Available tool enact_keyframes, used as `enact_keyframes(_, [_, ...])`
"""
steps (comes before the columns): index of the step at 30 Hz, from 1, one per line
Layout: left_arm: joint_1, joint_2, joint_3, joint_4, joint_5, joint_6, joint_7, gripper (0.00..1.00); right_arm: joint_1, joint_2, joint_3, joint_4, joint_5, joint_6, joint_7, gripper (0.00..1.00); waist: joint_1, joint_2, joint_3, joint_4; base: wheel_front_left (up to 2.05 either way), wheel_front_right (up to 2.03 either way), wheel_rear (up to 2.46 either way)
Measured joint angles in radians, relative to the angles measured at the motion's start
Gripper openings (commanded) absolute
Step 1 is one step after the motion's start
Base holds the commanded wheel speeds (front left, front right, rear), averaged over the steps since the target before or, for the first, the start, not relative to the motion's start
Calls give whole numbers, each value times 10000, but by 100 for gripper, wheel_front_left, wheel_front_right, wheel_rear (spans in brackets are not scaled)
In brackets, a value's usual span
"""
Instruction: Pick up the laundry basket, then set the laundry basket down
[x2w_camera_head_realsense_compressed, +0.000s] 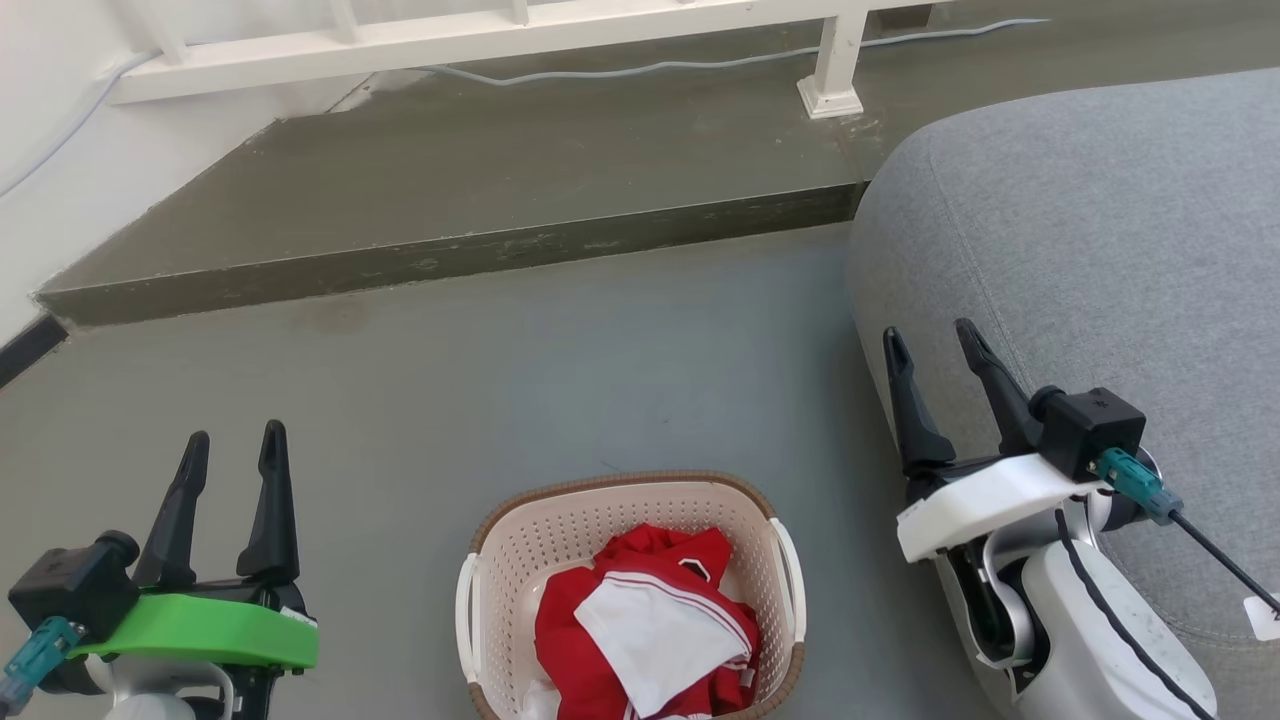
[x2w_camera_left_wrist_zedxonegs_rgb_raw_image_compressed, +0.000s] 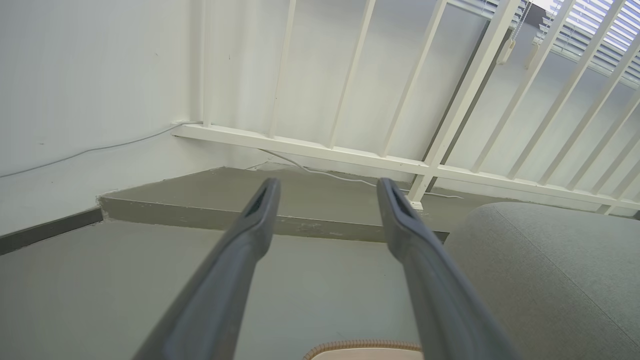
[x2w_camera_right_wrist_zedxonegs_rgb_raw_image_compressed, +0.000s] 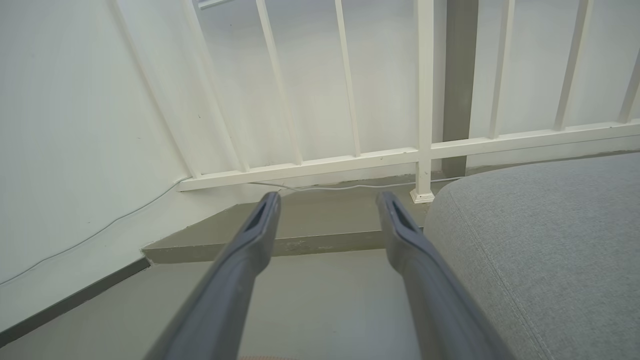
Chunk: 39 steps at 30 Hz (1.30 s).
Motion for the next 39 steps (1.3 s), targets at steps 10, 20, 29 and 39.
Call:
enact_keyframes(10, [16,-100,59,-73,73,-8,0,100,168,115,-192,-6,-171,173,0,100,0,0,-5,-6,0,0,0])
enact_keyframes(20, [192,-401,-144,380,-128,2,50,0,721,274,-178,443,35,174,6,0,0,0,-14,0,0,0,0])
enact_keyframes(29, [192,-435,-105,453,-1283,2,328,0,786,299,-424,326,1183,353,159,0,0,0,-91,100,0,0,0])
enact_keyframes(39, [190,-546,71,625,-2953,2,871,0,788,345,-1154,299,3444,614,700,0,0,0,-195,249,0,0,0])
